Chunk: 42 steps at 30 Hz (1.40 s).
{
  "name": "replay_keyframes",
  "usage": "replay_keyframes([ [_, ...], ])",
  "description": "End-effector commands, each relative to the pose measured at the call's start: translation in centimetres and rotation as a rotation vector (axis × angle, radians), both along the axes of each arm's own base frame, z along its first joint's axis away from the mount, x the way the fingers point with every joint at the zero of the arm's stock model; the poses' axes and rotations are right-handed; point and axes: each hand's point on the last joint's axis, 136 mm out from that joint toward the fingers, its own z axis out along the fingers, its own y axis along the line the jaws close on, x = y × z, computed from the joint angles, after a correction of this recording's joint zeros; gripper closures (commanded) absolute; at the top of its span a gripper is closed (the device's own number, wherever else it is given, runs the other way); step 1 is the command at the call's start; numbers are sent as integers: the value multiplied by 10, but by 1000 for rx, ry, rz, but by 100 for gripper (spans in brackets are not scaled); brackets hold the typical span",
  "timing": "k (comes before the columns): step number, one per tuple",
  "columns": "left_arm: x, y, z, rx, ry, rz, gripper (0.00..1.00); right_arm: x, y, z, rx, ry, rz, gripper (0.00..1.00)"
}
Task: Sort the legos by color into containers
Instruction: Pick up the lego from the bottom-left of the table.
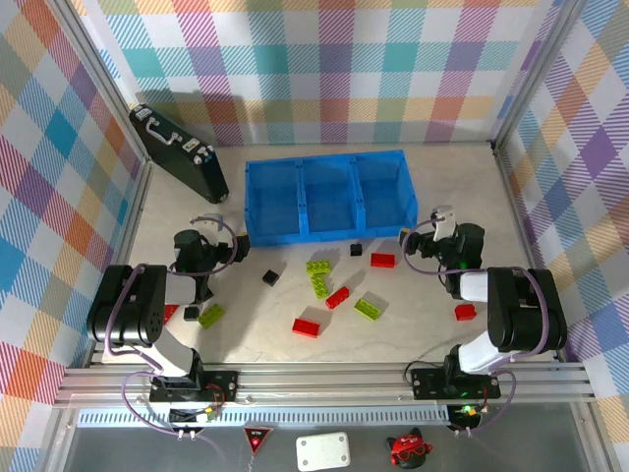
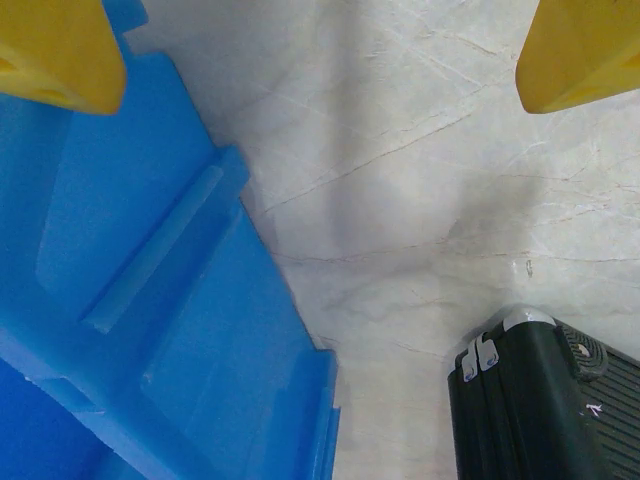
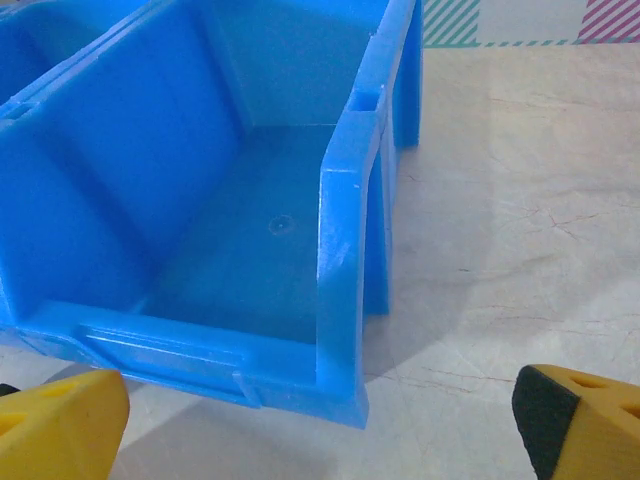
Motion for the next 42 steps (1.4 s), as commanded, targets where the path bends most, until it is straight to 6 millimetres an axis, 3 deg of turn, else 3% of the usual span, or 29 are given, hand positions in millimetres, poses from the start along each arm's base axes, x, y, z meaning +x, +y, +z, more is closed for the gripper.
replay_keyframes([
  [1, 2, -5, 12, -3, -51, -39, 0, -3, 5, 3, -5, -27, 38, 1],
  [32, 2, -5, 12, -3, -52, -40, 0, -2, 5, 4, -3, -26, 38, 1],
  [37, 2, -5, 13, -2, -56, -36, 0, 3, -5, 3, -10, -11, -32, 1],
  [42, 0, 0, 17, 12, -70, 0, 0, 0, -3, 10, -21, -21, -34, 1],
])
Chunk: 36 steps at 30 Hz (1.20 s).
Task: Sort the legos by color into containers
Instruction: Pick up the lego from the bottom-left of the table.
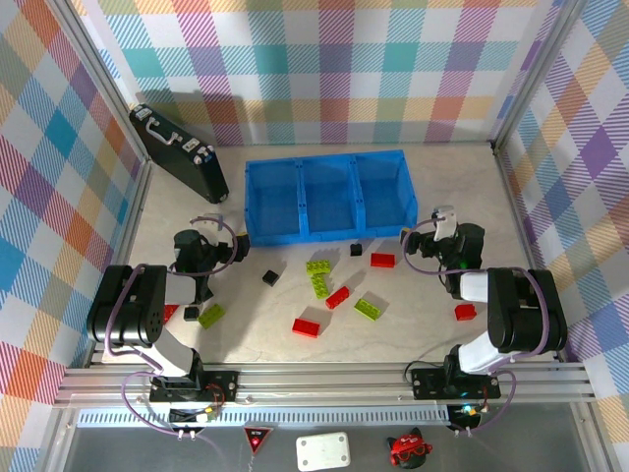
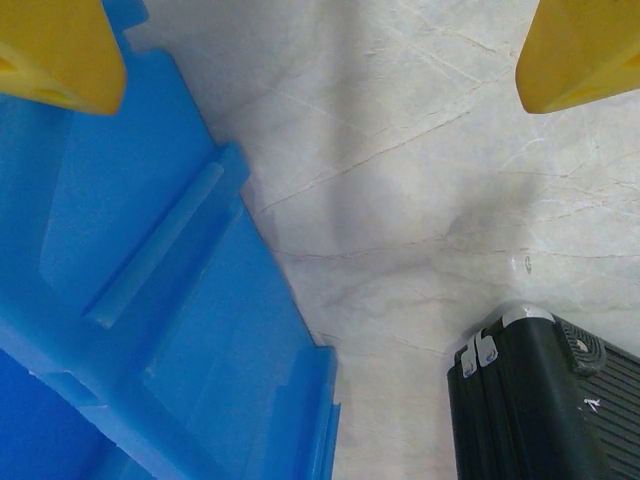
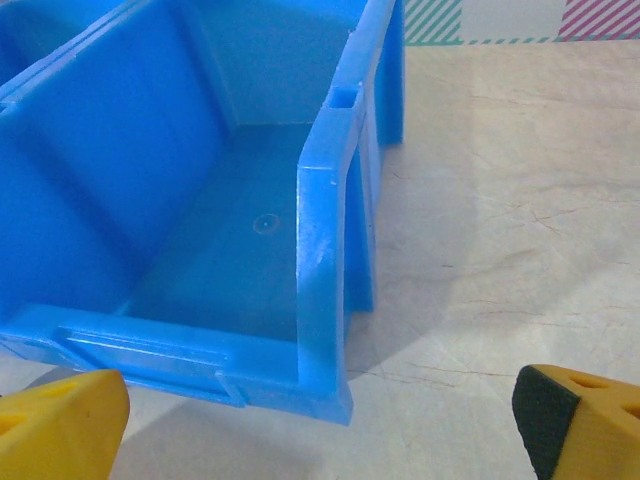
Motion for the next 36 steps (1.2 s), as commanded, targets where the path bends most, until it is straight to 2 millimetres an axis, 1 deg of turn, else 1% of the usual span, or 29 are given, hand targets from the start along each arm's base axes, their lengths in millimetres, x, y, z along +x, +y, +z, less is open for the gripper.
replay_keyframes([
  [1, -1, 1, 16, 14, -67, 9, 0, -1, 2, 13, -9, -26, -2, 1],
  [4, -3, 5, 21, 16, -78, 35, 0, -3, 3, 22, -13, -12, 7, 1],
  [6, -4, 2, 26, 11, -67, 21, 0, -6, 4, 27, -14, -12, 9, 1],
  [8, -4, -1, 34, 17, -59, 6, 0, -11, 5, 30, -16, 3, 11, 1],
  [12, -6, 1, 47, 32, -59, 27, 0, -15, 4, 35, -28, 39, -5, 1],
  [14, -8, 3, 54, 36, -49, 54, 0, -16, 4, 39, -26, 68, -19, 1],
  [17, -11, 9, 61, 28, -7, 120, 0, -21, 9, 44, 7, 102, -18, 1],
  [19, -13, 13, 69, -18, 14, 166, 0, -25, 12, 45, 33, 140, -23, 1],
  [22, -17, 18, 77, -57, 85, 220, 0, -34, 17, 41, 77, 238, -33, 0],
  [24, -24, 23, 80, -75, 145, 264, 0, -39, 15, 38, 112, 305, -73, 2],
  [29, -41, 22, 87, -118, 265, 295, 0, -54, 18, 37, 186, 449, -119, 6],
  [31, -49, 24, 85, -123, 327, 323, 1, -61, 19, 36, 194, 503, -127, 7],
  [33, -60, 27, 79, -118, 412, 355, 1, -67, 17, 35, 193, 550, -150, 10],
  [36, -72, 24, 75, -130, 495, 352, 1, -75, 21, 37, 206, 622, -147, 15],
])
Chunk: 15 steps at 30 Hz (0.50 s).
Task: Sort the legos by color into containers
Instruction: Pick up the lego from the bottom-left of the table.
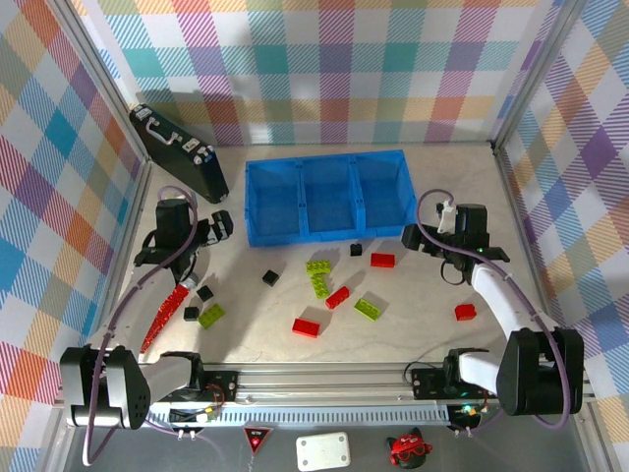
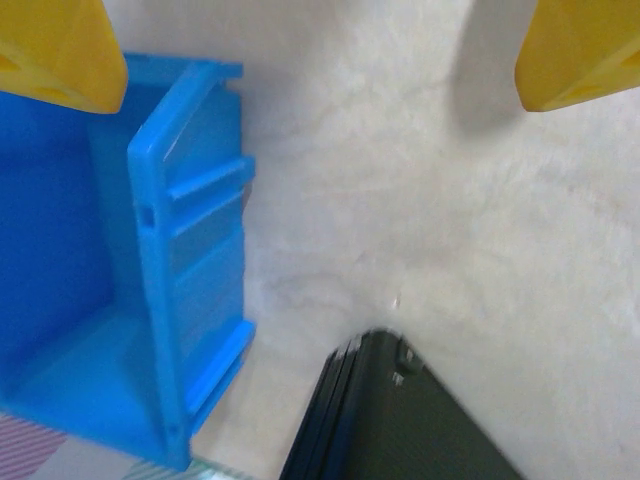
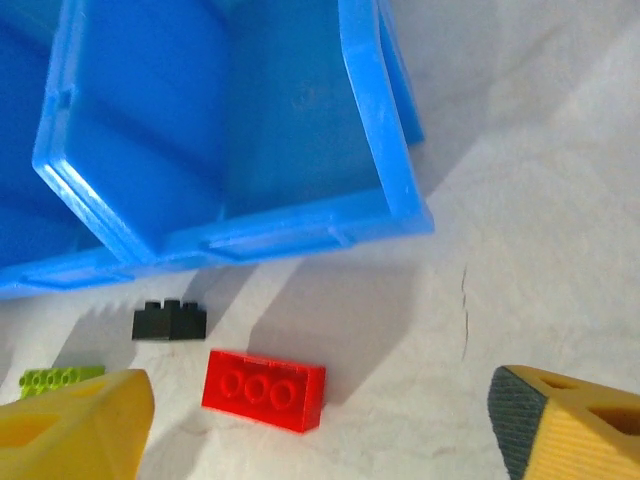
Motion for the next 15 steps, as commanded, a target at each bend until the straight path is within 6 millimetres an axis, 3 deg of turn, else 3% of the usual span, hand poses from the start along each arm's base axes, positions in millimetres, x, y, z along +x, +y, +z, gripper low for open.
replay_keyframes([
  [1, -32, -2, -21, -44, 195, 33, 1, -20, 6, 1, 41, 141, -11, 16],
  [6, -47, -9, -26, -114, 273, 47, 3, -29, 18, 0, 75, 213, 33, 21],
  [15, -89, 3, -50, -106, 475, 168, 10, -33, 26, -4, 92, 243, 70, 20],
])
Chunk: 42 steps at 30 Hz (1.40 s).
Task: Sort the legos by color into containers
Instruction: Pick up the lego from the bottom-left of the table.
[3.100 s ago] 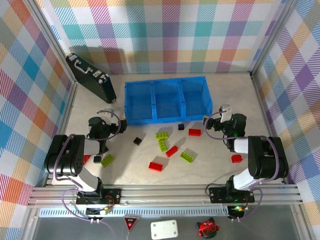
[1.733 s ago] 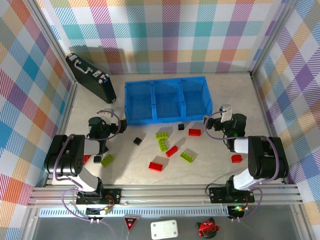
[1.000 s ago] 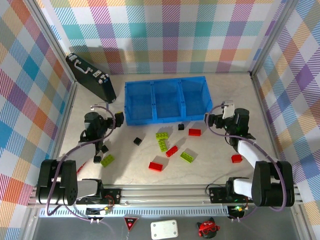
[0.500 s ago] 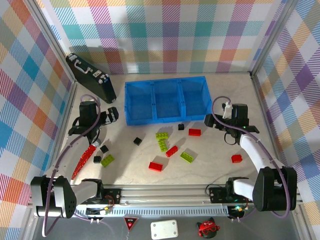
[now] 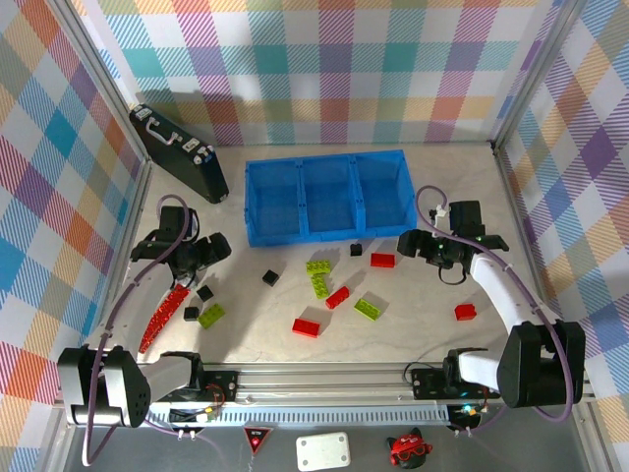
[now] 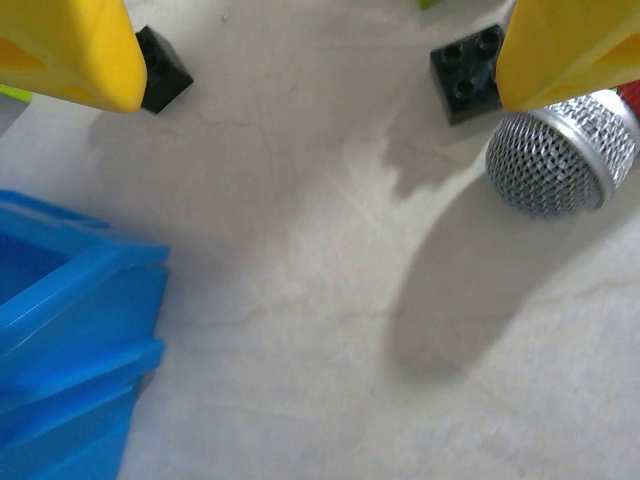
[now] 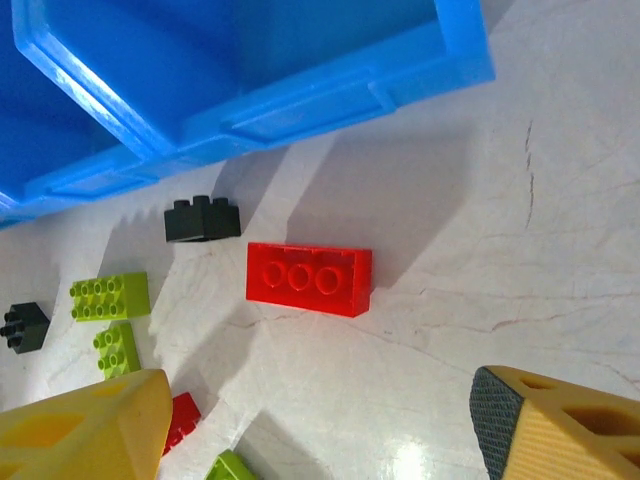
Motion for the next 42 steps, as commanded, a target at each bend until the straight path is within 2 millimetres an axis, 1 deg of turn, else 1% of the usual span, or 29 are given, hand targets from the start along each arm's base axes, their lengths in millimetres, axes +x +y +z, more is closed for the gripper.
replay_keyframes([
  [1, -28, 4, -8, -6, 117, 71, 11, -2, 7, 7, 28, 13, 25, 20],
  [5, -42, 9, -17, 3, 161, 132, 19, -1, 10, 10, 40, 4, 34, 20],
  [9, -45, 8, -27, -11, 170, 139, 20, -1, 11, 12, 46, 2, 39, 19],
  [11, -48, 10, -34, -5, 185, 158, 20, -1, 12, 13, 52, 1, 43, 19],
  [14, -52, 14, -46, 13, 232, 193, 26, -3, 12, 12, 57, -2, 41, 19],
  [20, -53, 13, -66, -4, 268, 216, 37, -2, 11, 16, 51, -24, 38, 19],
  [23, -53, 15, -71, 7, 281, 229, 43, -3, 11, 18, 50, -27, 39, 19],
  [29, -56, 22, -77, 44, 296, 247, 48, -3, 11, 21, 52, -31, 42, 19],
  [34, -54, 24, -83, 62, 302, 234, 49, -5, 11, 25, 50, -47, 39, 19],
  [42, -43, 26, -87, 79, 302, 211, 52, -6, 11, 24, 52, -43, 39, 18],
])
